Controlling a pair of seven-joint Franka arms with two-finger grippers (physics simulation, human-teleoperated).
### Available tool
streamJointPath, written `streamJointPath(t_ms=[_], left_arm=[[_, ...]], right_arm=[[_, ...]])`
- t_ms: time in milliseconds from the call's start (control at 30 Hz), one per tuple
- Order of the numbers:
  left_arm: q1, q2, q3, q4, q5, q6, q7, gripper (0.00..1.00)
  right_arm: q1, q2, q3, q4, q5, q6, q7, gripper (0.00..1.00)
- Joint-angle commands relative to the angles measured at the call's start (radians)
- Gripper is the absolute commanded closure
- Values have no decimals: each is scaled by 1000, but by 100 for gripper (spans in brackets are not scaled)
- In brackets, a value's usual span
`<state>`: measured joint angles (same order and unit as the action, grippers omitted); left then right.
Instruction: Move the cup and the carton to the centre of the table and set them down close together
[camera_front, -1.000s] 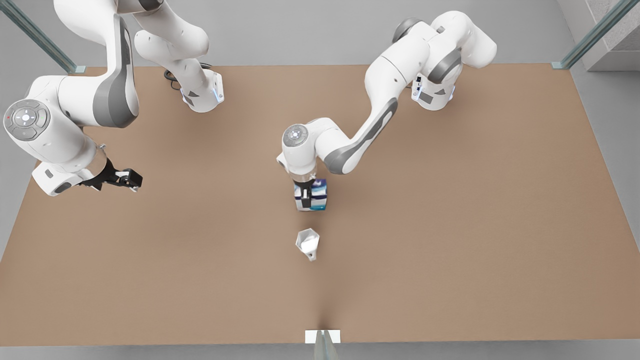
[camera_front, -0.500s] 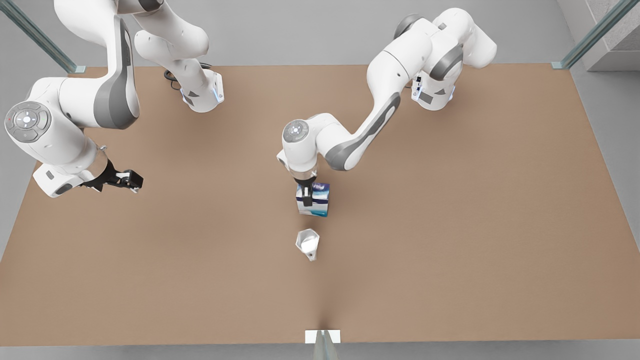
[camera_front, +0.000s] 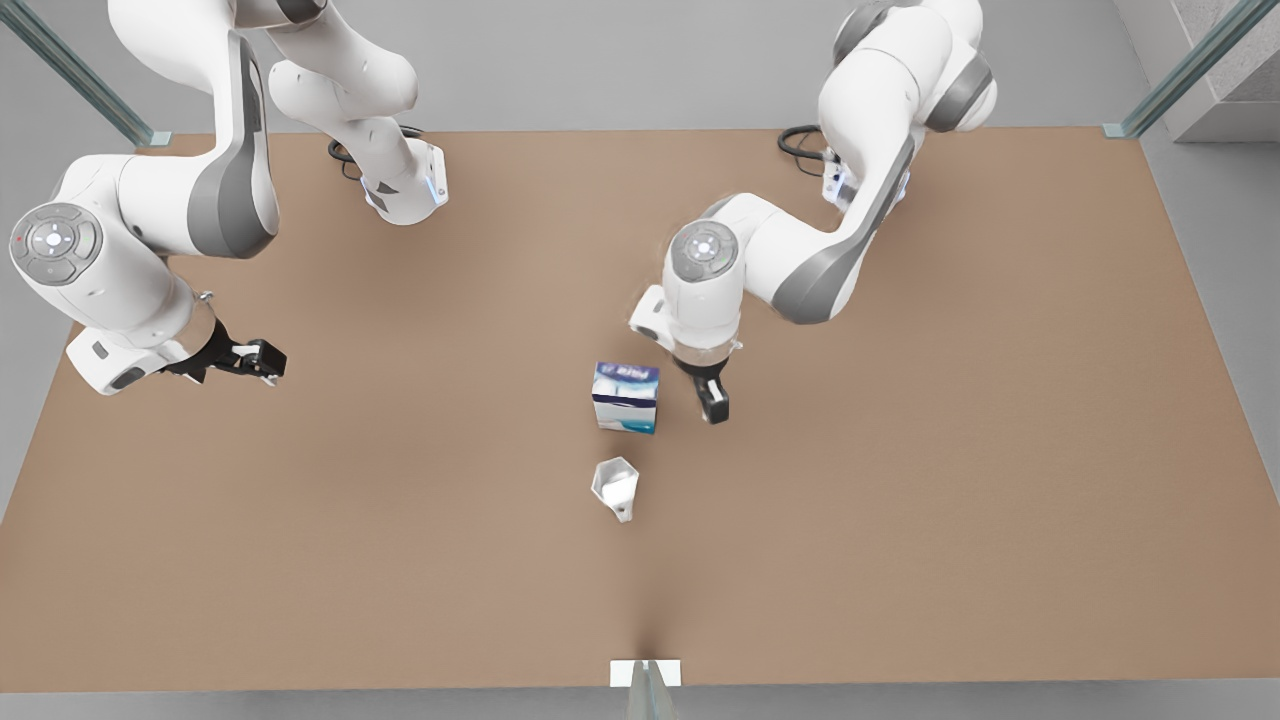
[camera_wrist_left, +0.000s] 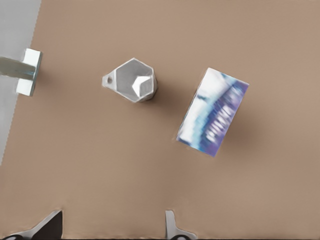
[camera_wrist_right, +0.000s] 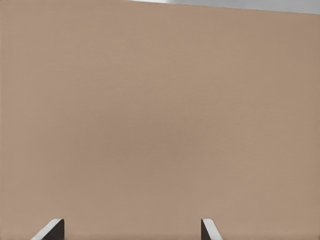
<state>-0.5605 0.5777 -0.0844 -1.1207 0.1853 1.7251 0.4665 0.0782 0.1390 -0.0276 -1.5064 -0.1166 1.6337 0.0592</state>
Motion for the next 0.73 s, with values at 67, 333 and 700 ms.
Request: streamJointPath(t_ms=[67,333,700], left_arm=[[111,-42,3,-37,-18,-93,-426,0],[582,-326,-11,-426,46,117,-706,0],[586,-311,-60,-327,-102,-137,-571,0]], right_arm=[[0,-1,0,0,0,0,1,0],[2,13,0,3,0,2,1,0],[2,13,0,3,0,3,1,0]])
